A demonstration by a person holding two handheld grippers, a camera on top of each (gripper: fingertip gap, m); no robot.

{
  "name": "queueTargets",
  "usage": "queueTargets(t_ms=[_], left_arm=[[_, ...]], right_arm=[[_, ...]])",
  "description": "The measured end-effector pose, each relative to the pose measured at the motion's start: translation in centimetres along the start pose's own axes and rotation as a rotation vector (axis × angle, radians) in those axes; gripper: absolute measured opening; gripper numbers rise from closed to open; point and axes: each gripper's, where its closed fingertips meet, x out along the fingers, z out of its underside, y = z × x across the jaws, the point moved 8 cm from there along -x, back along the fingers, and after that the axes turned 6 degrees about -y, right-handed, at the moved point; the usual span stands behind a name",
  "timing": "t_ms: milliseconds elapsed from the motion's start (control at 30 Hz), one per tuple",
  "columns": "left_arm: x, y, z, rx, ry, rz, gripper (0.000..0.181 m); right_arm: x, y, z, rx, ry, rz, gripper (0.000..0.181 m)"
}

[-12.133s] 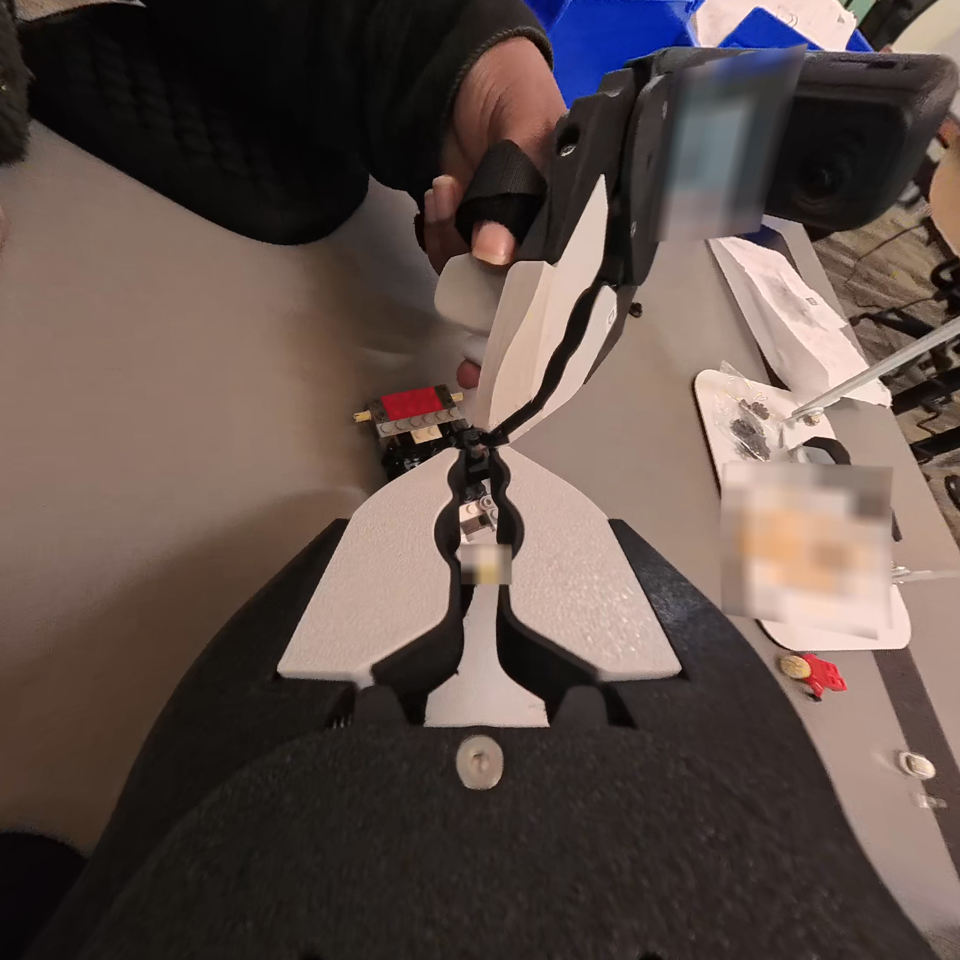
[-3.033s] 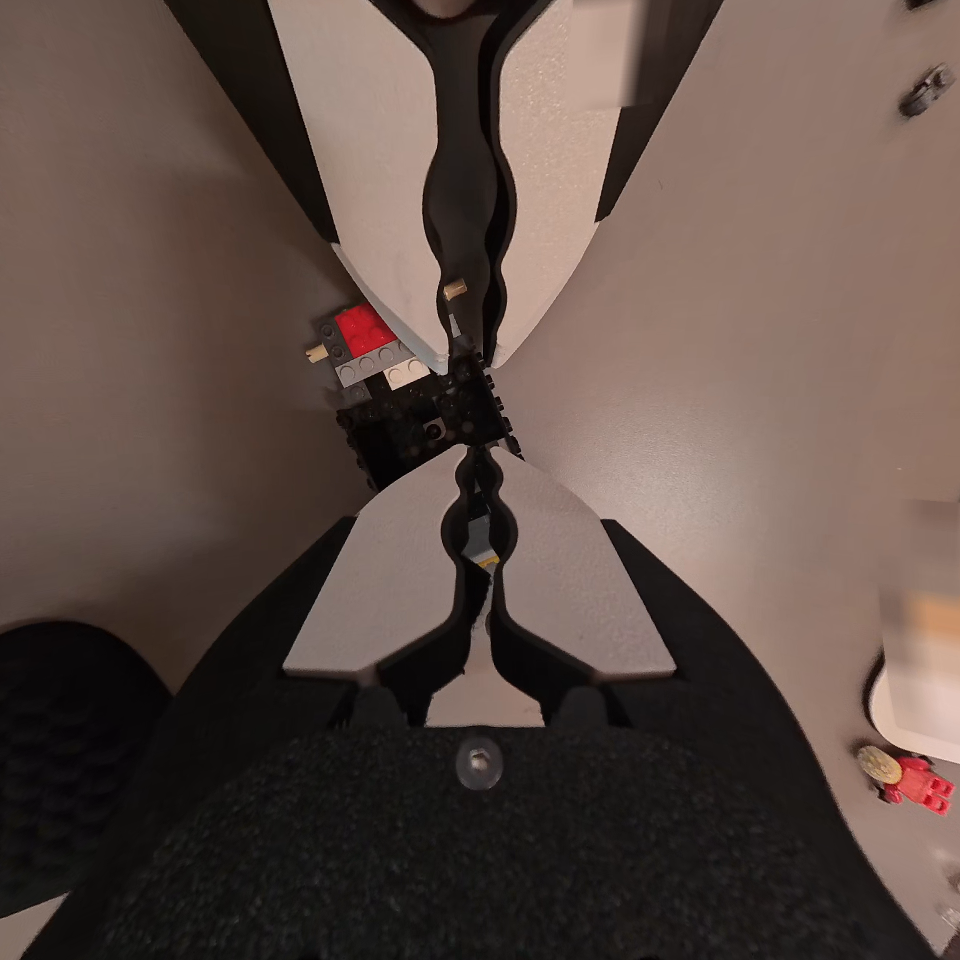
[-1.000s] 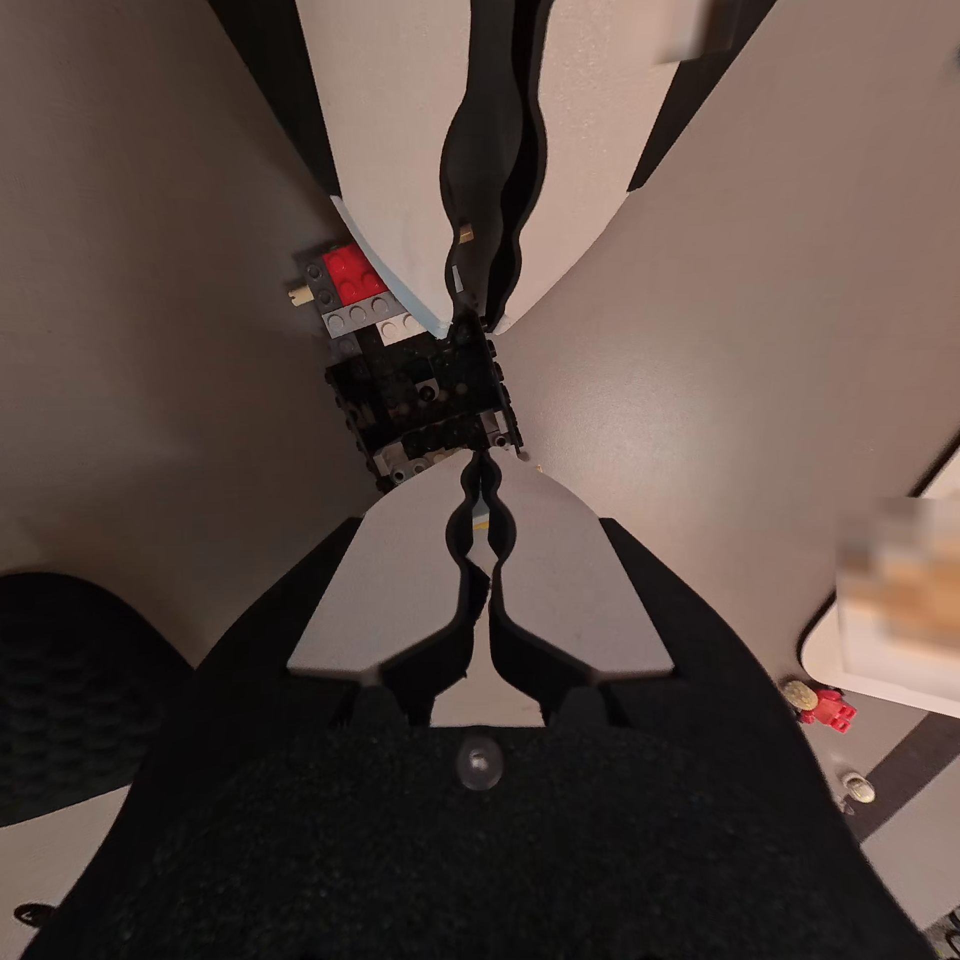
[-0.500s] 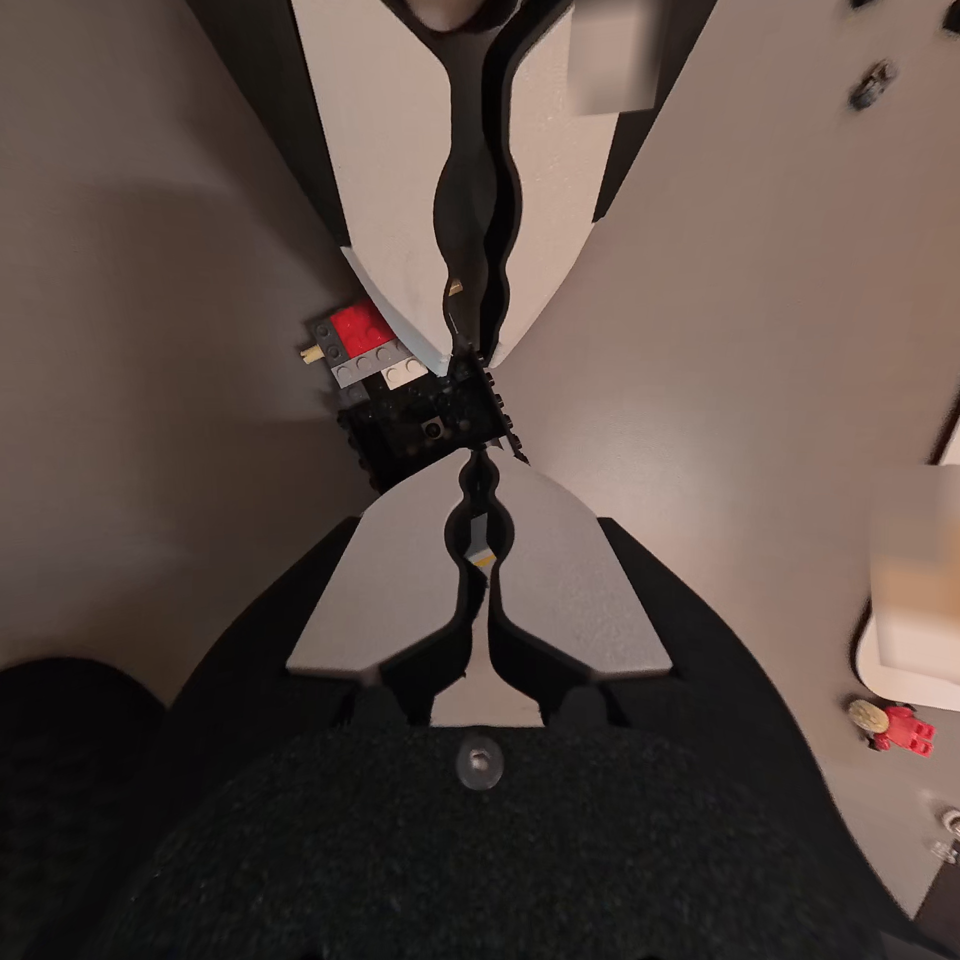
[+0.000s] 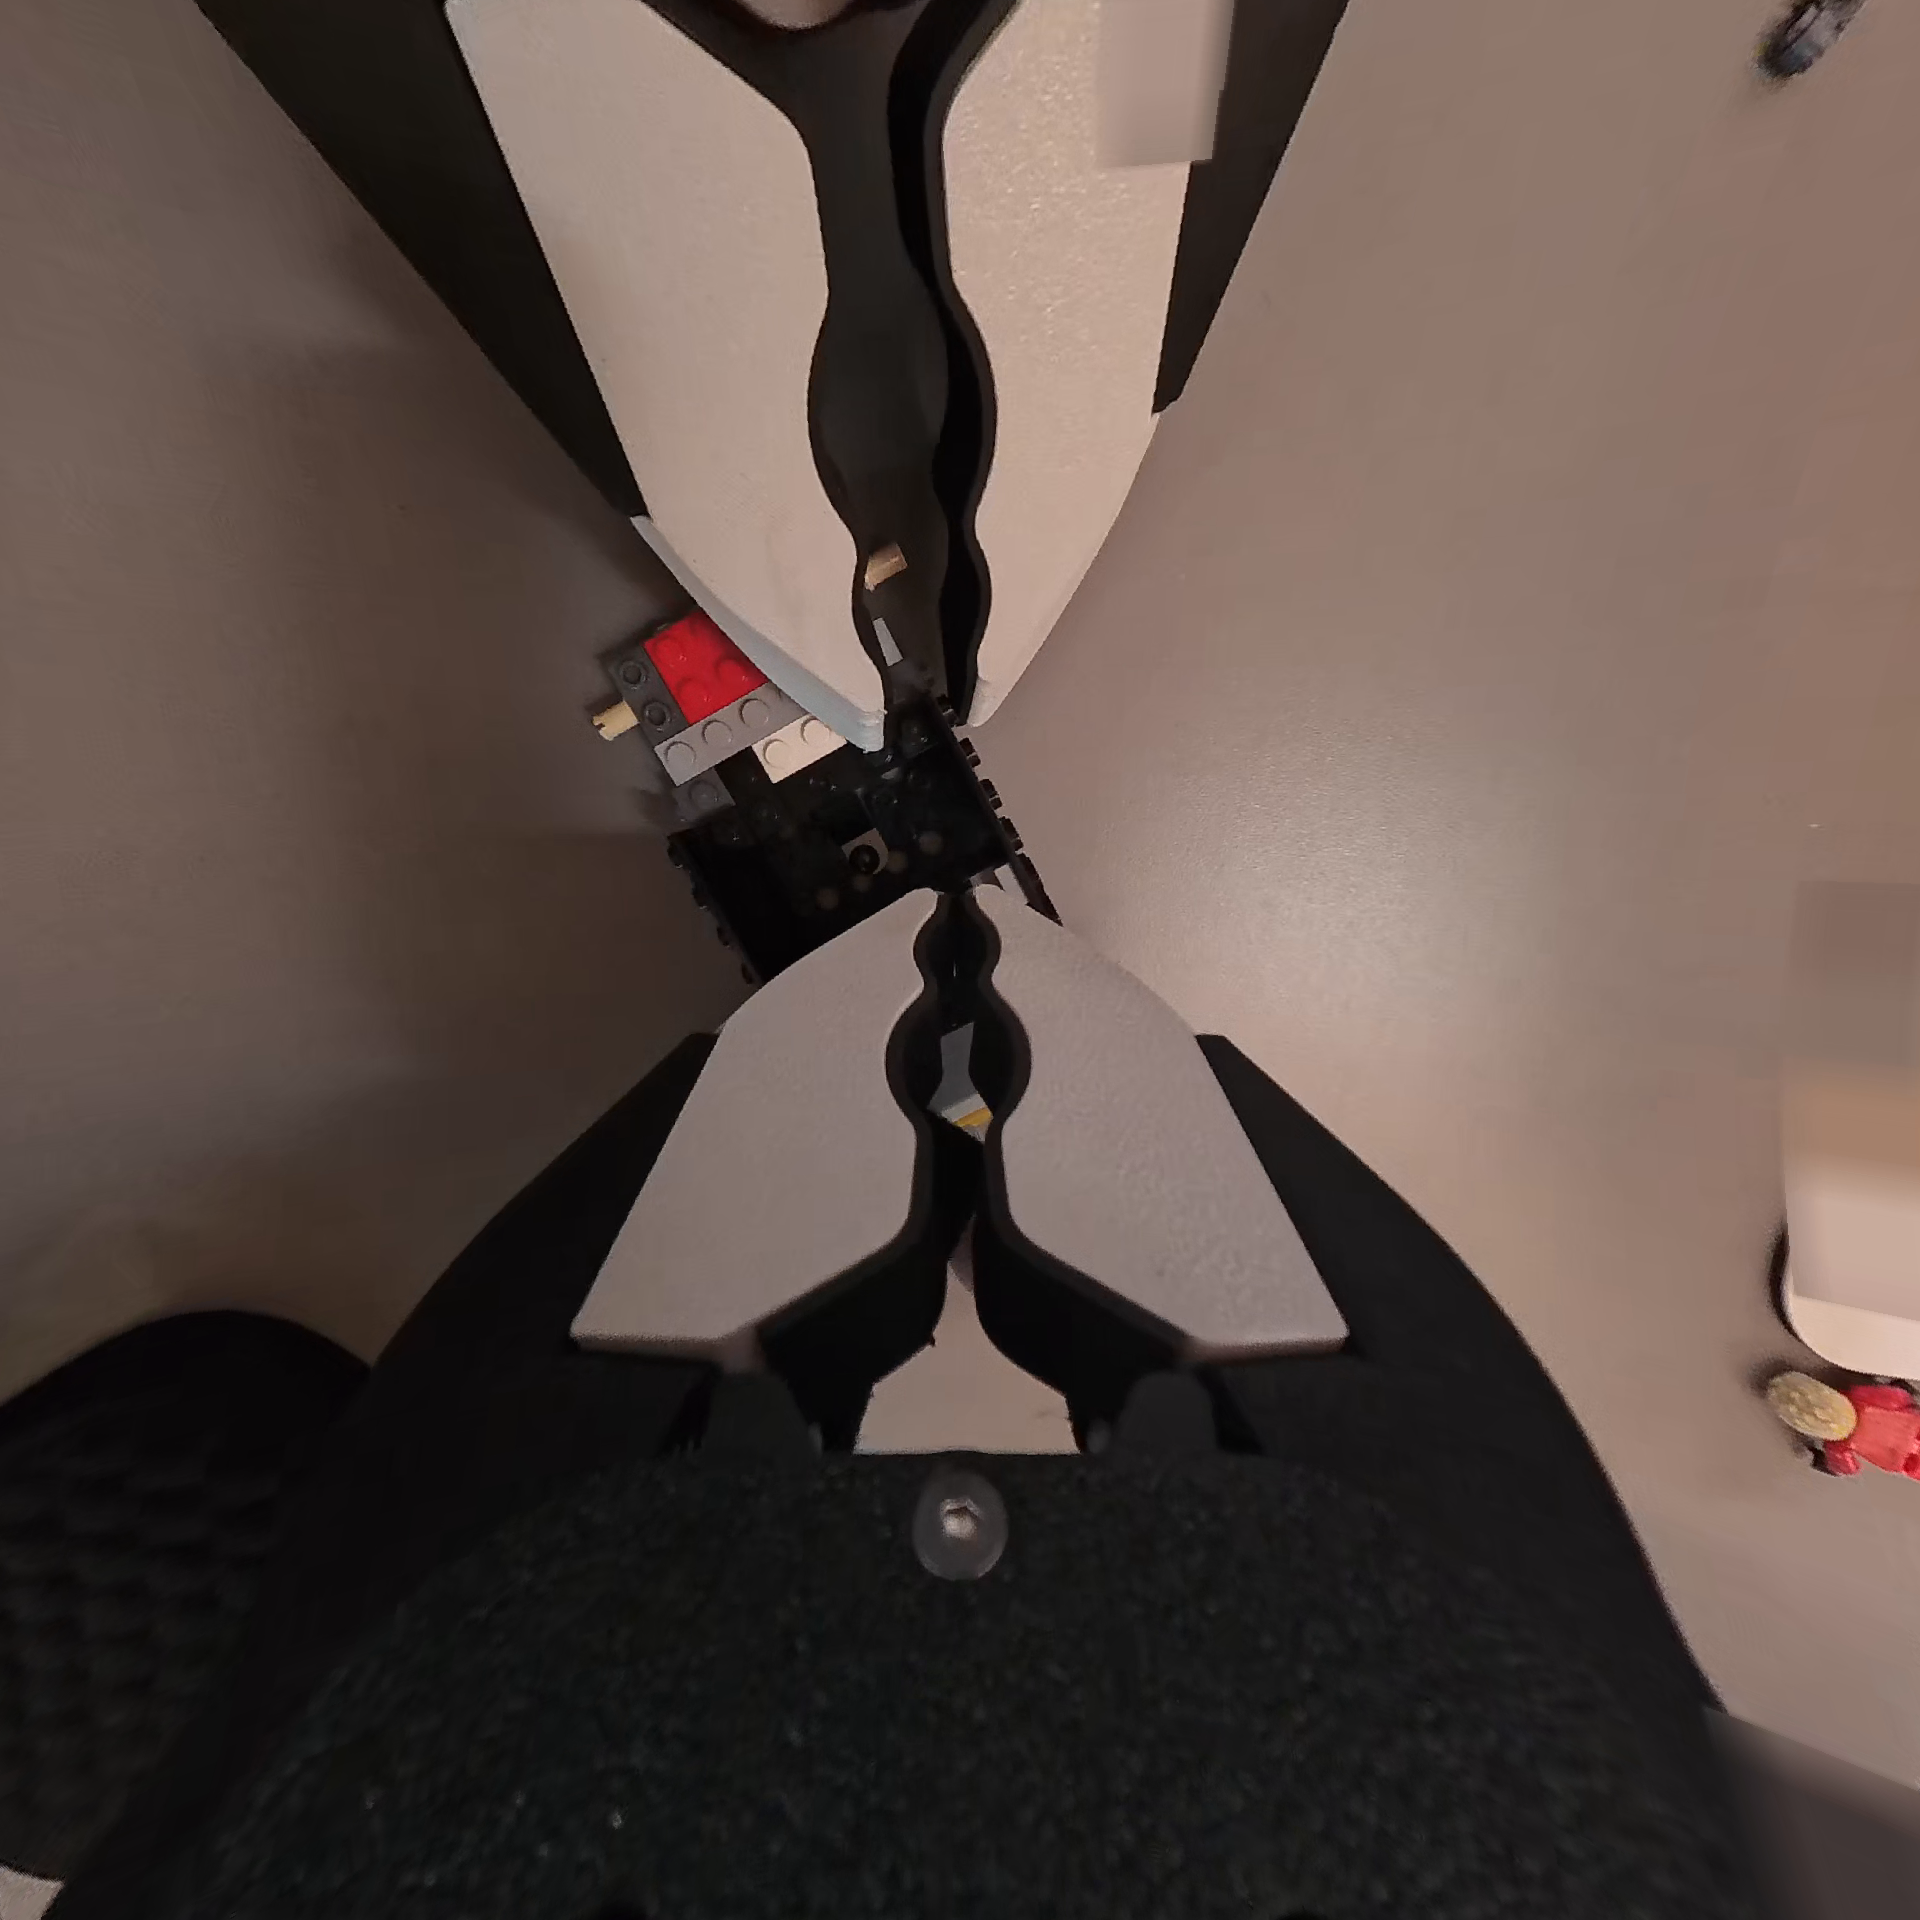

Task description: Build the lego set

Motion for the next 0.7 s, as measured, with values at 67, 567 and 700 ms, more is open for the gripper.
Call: queueTargets(t_ms=[67,567,700], left_arm=[[0.0,0.0,0.0,-0.001,0.001,0.002,0.011],[0.0,-0.2,-0.1,-0.009,0.008,0.006,0.011],[0.0,-0.1,-0.1,-0.008,0.010,0.004,0.012]], right_arm=[[0.0,0.0,0.1,0.011,0.008,-0.008,0.000],[-0.5,-0.3,2.1,0.190,0.211,0.022,0.000],[-0.2,-0.5,1.4,0.181,0.161,0.008,0.012]])
